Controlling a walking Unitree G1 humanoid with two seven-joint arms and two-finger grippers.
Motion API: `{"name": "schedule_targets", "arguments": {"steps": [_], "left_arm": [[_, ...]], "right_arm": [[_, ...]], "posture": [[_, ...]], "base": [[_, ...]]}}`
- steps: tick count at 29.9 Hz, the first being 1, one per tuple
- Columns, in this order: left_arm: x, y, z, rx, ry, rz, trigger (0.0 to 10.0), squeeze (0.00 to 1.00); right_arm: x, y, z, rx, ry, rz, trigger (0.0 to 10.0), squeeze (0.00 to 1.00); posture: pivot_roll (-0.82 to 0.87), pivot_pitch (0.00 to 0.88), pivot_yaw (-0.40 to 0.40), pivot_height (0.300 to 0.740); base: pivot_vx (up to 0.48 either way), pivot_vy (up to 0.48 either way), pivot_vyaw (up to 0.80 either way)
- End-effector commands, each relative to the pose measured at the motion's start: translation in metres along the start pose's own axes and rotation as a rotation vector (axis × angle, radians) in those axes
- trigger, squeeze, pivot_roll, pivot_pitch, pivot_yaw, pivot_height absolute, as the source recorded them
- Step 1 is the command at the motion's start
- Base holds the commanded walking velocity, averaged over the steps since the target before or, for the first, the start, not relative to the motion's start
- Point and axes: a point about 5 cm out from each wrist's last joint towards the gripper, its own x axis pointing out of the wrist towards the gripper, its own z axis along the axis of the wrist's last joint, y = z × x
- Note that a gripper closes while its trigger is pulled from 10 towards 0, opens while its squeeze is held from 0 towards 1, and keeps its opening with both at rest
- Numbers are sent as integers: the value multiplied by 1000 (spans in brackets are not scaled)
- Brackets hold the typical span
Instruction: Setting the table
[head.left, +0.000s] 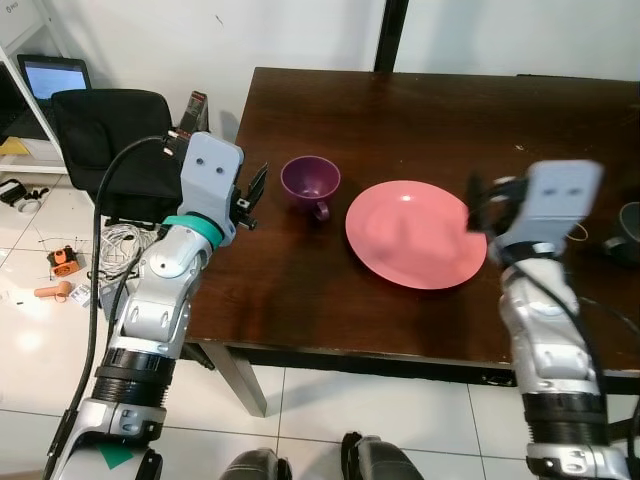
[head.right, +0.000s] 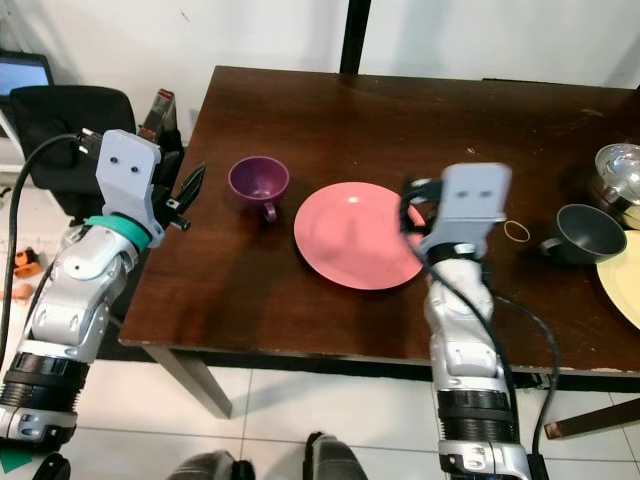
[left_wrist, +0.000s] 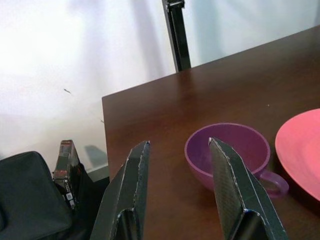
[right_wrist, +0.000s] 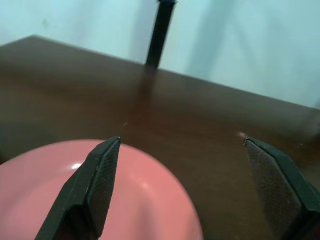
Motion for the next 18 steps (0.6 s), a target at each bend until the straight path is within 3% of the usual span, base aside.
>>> {"name": "schedule_targets", "arguments": {"steps": [1, 3, 4, 7, 11, 18], "left_arm": [[2, 6, 3, 28, -2, -8, 10000, 0], [2, 13, 6, 35, -7, -1, 10000, 0], [2, 29, 13, 33, -14, 20, 10000, 0], [2, 36, 17, 27, -19, 25, 10000, 0], [0, 59, 35, 12, -43, 11, 10000, 0], [0, 84, 62, -6, -108, 48, 10000, 0]], "right_arm": [[10, 15, -3, -113, 22, 94, 10000, 0], [15, 23, -2, -139, 28, 139, 10000, 0], [22, 36, -1, -184, 35, 212, 10000, 0], [23, 43, -2, -215, 39, 249, 10000, 0], [24, 61, -9, -297, 70, 350, 10000, 0], [20, 65, -28, -317, 158, 367, 10000, 0]], "posture": [[31, 0, 66, 740], [31, 0, 66, 740], [44, 0, 65, 740], [44, 0, 65, 740], [54, 0, 62, 740], [73, 2, 51, 740]], "base": [[0, 0, 0], [0, 0, 0], [0, 0, 0], [0, 0, 0], [0, 0, 0], [0, 0, 0]]}}
